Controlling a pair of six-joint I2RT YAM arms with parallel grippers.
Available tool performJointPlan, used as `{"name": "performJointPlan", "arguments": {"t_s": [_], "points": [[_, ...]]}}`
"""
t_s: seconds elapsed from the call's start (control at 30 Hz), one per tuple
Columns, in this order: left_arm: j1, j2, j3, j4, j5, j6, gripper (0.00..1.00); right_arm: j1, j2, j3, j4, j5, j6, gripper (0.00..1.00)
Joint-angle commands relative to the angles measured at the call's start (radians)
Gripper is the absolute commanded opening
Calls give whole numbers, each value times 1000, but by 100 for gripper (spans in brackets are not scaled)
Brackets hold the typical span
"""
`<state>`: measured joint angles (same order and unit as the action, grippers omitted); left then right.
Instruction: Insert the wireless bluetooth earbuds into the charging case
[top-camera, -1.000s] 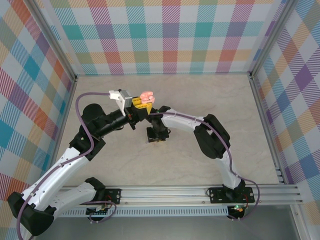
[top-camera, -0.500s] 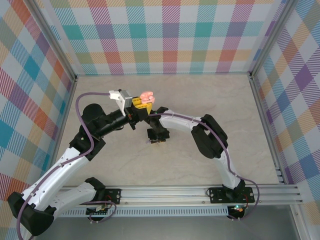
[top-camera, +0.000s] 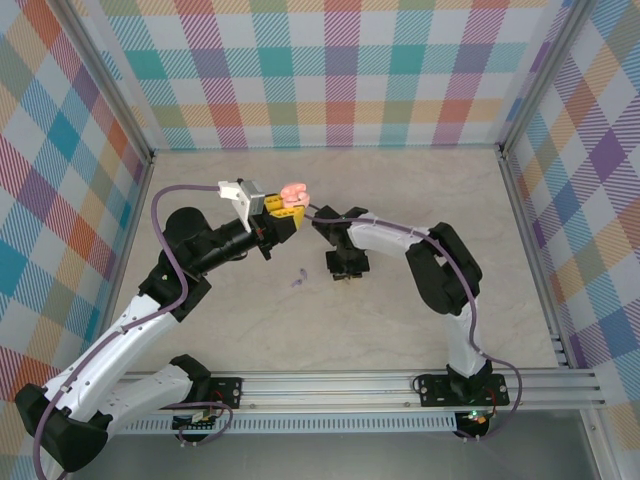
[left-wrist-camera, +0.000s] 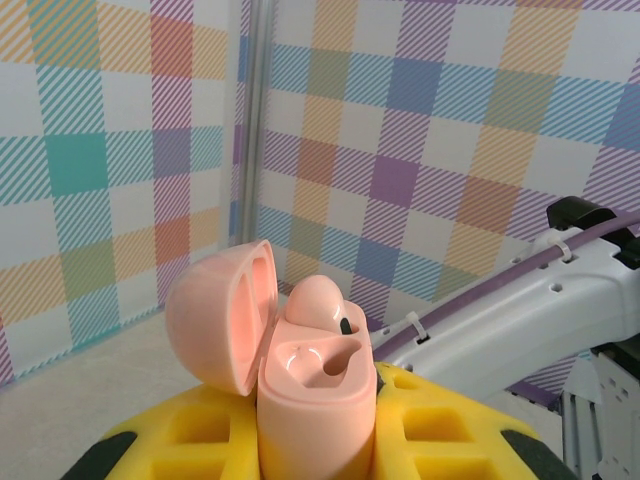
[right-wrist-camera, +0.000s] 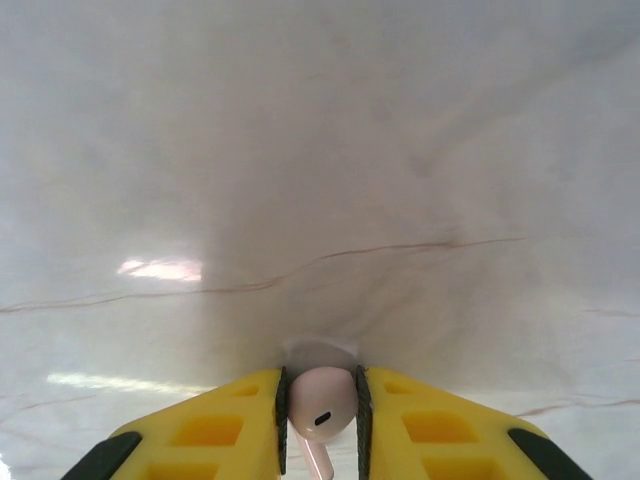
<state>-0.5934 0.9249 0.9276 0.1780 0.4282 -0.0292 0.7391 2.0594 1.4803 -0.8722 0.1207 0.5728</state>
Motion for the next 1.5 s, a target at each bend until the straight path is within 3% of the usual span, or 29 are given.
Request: {"name": "performJointPlan", "arguments": {"t_s": [0.0,0.3,0.57,1.47], "points": [[-6,-3,2,27,18,-1,21,-13,-25,-37,3,11,-39,25],[-6,-1,5,29,23,-8,21,-30,-18,-13,3,-59,-141,36],[-6,-4,6,26,20,-7,21,-52,15,37,-47,-132,-226,35],[-6,-1,9,20,21,-4,21,-51,76,115,-108,-59,-247,32]]}}
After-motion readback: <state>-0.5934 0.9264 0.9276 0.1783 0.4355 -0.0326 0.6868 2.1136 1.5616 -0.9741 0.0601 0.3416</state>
